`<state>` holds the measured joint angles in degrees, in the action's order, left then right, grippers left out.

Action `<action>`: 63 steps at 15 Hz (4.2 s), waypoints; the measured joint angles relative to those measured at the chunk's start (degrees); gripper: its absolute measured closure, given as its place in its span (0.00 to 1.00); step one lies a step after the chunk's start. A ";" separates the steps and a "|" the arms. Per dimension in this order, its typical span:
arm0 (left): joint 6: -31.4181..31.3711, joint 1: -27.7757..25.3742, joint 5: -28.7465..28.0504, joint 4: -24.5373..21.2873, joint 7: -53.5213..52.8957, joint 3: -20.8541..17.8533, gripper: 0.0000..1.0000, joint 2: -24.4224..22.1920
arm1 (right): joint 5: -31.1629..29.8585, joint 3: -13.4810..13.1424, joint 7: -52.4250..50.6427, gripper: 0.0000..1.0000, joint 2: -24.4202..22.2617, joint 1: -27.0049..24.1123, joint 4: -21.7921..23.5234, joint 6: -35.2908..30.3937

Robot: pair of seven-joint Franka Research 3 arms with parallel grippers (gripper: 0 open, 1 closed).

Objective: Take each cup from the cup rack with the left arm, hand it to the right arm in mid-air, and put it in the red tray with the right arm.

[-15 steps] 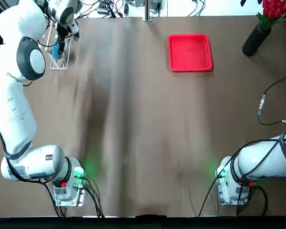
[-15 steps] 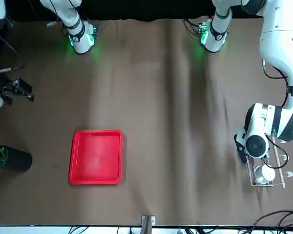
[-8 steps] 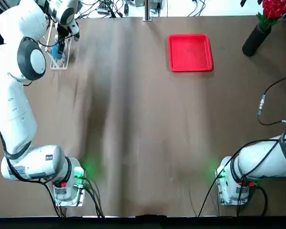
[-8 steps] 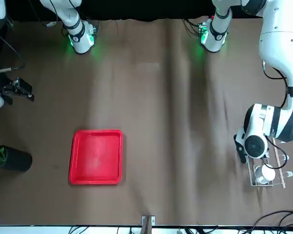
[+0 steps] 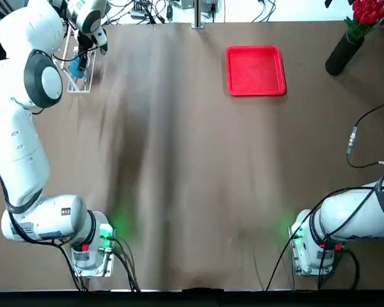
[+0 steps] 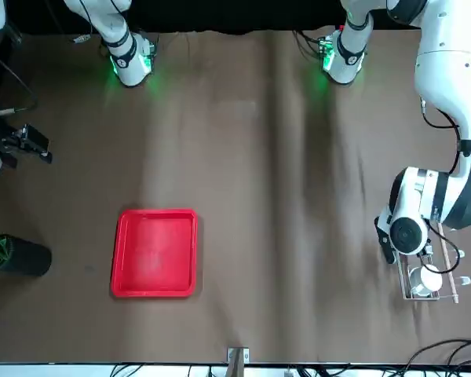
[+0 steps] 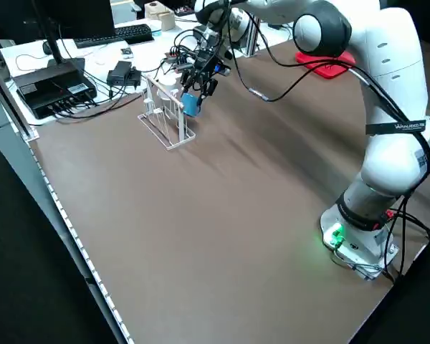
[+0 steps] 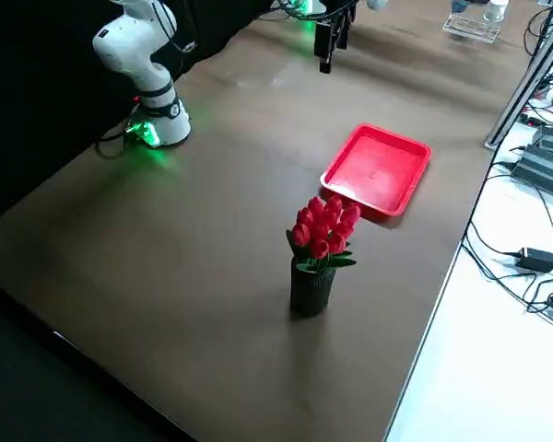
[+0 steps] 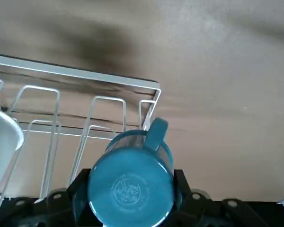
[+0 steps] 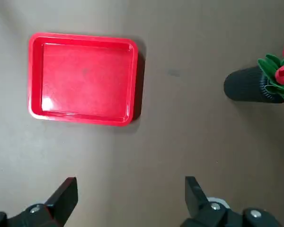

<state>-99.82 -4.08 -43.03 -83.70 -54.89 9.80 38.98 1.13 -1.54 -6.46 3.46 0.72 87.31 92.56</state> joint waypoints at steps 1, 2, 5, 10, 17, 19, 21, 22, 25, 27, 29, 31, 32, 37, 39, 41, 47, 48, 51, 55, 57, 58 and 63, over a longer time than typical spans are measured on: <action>0.07 0.21 -0.02 0.16 0.00 0.00 0.26 0.00 | 0.00 -0.02 0.00 0.00 -0.04 0.00 -0.10 0.00; 0.28 0.43 -0.07 0.37 0.00 -0.01 0.26 -0.04 | -0.01 -0.03 0.00 0.00 -0.07 0.00 -0.19 0.00; 1.55 1.14 -0.09 0.87 0.00 0.00 0.26 -0.81 | -0.01 -0.06 0.00 0.00 -0.08 0.00 -0.50 0.00; 5.08 2.69 -0.09 1.02 0.00 0.06 0.26 -3.04 | -0.01 -0.04 0.00 0.00 -0.08 0.01 -0.64 0.00; 9.97 5.48 2.45 1.35 3.52 1.39 0.26 -8.71 | -0.41 -0.16 0.00 0.00 -0.08 0.00 -0.72 0.00; 10.10 5.59 8.91 1.44 6.43 1.82 0.26 -10.40 | -0.67 -0.26 0.02 0.00 -0.09 -0.01 -0.76 0.00; 10.18 5.46 18.24 1.48 10.95 1.84 0.26 -12.17 | -0.68 -0.28 1.08 0.00 -0.13 -0.01 -0.86 -0.20; 10.20 5.34 23.51 1.48 13.80 1.83 0.26 -12.95 | -0.68 -0.27 1.79 0.00 -0.15 -0.01 -1.15 -0.60; 10.26 5.39 38.20 1.48 22.24 1.89 0.26 -13.97 | -0.68 -0.22 2.40 0.00 -0.44 -0.01 -2.89 -3.16; 10.26 5.86 47.90 1.41 27.85 2.15 0.26 -13.93 | -0.68 -0.22 2.50 0.00 -0.65 -0.01 -3.64 -3.45; 9.96 6.05 55.68 1.35 32.85 3.73 0.26 -13.77 | -0.68 -0.23 2.52 0.00 -0.66 -0.01 -3.79 -3.45; 8.17 6.15 60.95 1.33 37.70 6.04 0.26 -13.67 | -0.69 -0.24 2.53 0.00 -0.65 -0.01 -3.78 -3.53; 6.48 6.18 63.41 1.32 40.25 7.45 0.26 -13.63 | -0.68 -0.24 2.52 0.00 -0.65 -0.01 -3.78 -3.61; -8.79 6.45 79.82 1.15 50.46 15.84 0.26 -13.07 | -0.68 -0.18 2.53 0.00 -0.63 0.02 -3.74 -4.11; -14.19 6.65 86.17 1.12 50.96 18.05 0.26 -12.95 | -0.62 -0.09 2.53 0.00 -0.61 0.05 -3.69 -4.11; -19.27 7.54 92.01 1.15 51.02 19.43 0.26 -12.95 | -0.60 0.02 2.53 0.00 -0.60 0.07 -3.67 -4.11; -34.88 13.85 101.32 3.26 51.02 20.29 0.26 -12.95 | 0.66 0.48 2.54 0.00 -0.43 1.26 -3.64 -4.10; -37.20 15.02 101.92 3.61 51.16 20.30 0.26 -12.94 | 1.81 0.50 2.54 0.00 -0.42 1.46 -3.64 -4.07; -42.25 17.18 103.17 3.92 51.55 20.30 0.26 -12.83 | 4.81 0.51 2.54 0.00 -0.37 1.70 -3.64 -4.06; -48.15 18.87 105.25 4.10 51.56 20.31 0.26 -12.53 | 8.78 0.52 2.54 0.00 -0.15 1.87 -3.59 -4.11; -50.29 19.69 105.84 4.11 51.57 20.31 0.26 -12.49 | 10.73 0.48 2.54 0.00 0.11 1.86 -3.49 -4.11; -51.09 20.04 105.89 4.11 51.58 20.32 0.26 -12.46 | 12.27 0.42 2.54 0.00 0.31 1.84 -3.43 -4.10; -52.12 20.46 105.94 4.53 51.65 20.30 0.26 -11.89 | 22.78 0.27 2.54 0.00 2.70 1.71 -3.37 -3.92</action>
<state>-151.94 16.37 62.91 -79.17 -3.24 30.11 27.09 23.92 -1.27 -3.92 6.16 2.43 83.93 88.64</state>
